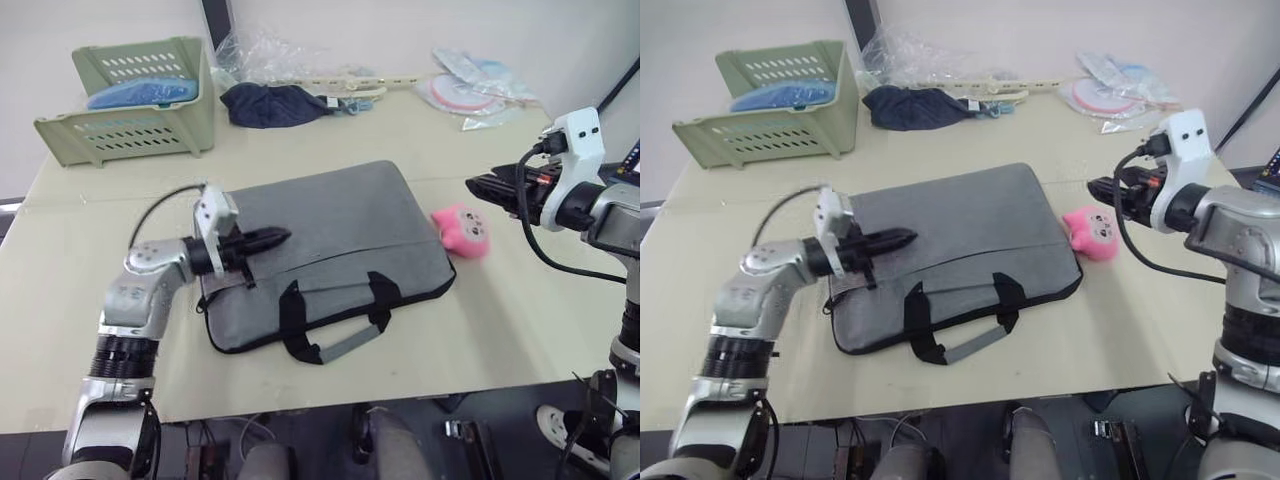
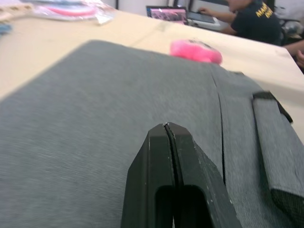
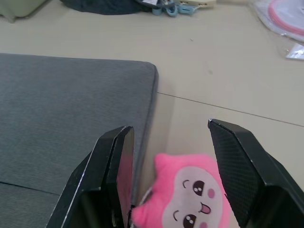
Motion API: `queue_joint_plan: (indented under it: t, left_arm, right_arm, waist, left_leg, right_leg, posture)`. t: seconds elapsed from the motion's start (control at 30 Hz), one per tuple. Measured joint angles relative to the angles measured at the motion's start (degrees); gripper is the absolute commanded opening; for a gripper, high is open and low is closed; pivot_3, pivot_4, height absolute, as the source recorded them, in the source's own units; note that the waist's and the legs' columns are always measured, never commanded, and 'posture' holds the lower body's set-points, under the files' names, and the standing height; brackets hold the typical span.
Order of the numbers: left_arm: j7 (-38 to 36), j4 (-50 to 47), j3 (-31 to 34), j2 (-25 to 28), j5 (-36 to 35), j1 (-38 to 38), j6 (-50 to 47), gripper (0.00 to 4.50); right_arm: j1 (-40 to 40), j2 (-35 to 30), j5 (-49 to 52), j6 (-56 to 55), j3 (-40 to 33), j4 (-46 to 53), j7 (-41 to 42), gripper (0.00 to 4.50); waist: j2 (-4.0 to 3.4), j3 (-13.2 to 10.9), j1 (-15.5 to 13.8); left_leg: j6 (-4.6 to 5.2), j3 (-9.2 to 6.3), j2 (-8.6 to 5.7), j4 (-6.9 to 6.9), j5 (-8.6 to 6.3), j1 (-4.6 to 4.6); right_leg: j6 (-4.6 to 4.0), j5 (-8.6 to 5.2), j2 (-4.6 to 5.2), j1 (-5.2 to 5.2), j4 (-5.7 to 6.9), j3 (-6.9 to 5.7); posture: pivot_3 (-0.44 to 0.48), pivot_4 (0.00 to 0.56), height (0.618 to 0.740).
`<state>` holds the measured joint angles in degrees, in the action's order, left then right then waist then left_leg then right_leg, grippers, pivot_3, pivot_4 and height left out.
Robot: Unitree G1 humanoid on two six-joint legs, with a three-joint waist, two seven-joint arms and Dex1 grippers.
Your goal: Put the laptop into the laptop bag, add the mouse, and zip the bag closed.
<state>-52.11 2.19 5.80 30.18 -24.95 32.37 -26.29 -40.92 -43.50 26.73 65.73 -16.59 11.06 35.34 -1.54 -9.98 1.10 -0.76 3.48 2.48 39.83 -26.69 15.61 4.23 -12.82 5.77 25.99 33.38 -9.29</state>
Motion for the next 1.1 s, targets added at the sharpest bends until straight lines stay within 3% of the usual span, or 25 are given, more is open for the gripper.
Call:
queue_joint_plan:
  t: [0.27,0.43,0.6,0.73,0.97,1.1]
  left_arm:
    - [10.40,-6.69,12.25,4.84,-7.24,4.82,-10.48,0.00]
    - [15.73,0.63,22.23,8.90,-7.40,0.87,-11.21,0.00]
    - [16.19,8.85,24.41,9.29,-6.93,-2.19,-9.42,0.00]
    - [16.09,12.00,24.42,9.19,-6.85,-2.46,-8.51,1.25]
    - [14.70,14.11,23.40,9.01,-7.32,-3.67,-9.26,4.48]
    - [14.52,16.64,22.35,8.63,-7.88,-4.05,-12.18,4.48]
  right_arm:
    - [4.73,-1.02,6.92,5.40,-1.56,7.98,0.43,2.79]
    - [8.56,-1.38,12.20,11.91,-7.14,14.20,-0.07,2.79]
    - [12.92,1.43,14.09,15.65,-10.70,18.13,-2.88,2.79]
    - [13.64,3.31,14.48,17.54,-12.16,19.94,-5.90,2.84]
    - [17.51,6.49,15.69,21.24,-15.22,24.30,-8.69,2.84]
    - [17.60,11.06,16.00,23.68,-17.60,26.20,-11.08,2.84]
  waist:
    - [0.06,-0.14,-0.89]
    - [0.09,-0.19,-0.88]
    - [0.24,-0.26,-1.22]
    - [0.38,-0.36,-1.05]
    - [0.38,-0.36,-0.89]
    - [0.39,-0.36,-0.86]
  left_leg:
    - [-0.01,0.01,0.01,0.05,0.00,0.00]
    - [-0.01,0.07,0.00,0.04,0.00,-0.03]
    - [-0.01,0.05,-0.02,0.07,-0.01,0.00]
    - [-0.02,0.06,-0.02,0.07,0.00,-0.01]
    - [-0.02,0.15,-0.02,0.07,0.00,-0.09]
    - [-0.04,0.17,-0.02,0.08,0.00,-0.17]
  right_leg:
    - [0.03,0.02,-0.08,0.01,0.02,0.03]
    - [0.03,0.03,-0.11,0.00,0.01,0.07]
    - [0.03,0.04,-0.12,0.00,0.01,0.06]
    - [0.04,0.05,-0.14,0.00,0.02,0.08]
    - [0.04,0.06,-0.16,0.00,0.08,0.16]
    - [0.04,0.06,-0.17,-0.01,0.14,0.20]
  posture:
    - [0.000,0.150,0.740]
    - [0.000,0.150,0.740]
    - [0.000,0.150,0.740]
    - [0.000,0.150,0.740]
    - [0.000,0.150,0.740]
    - [0.000,0.150,0.740]
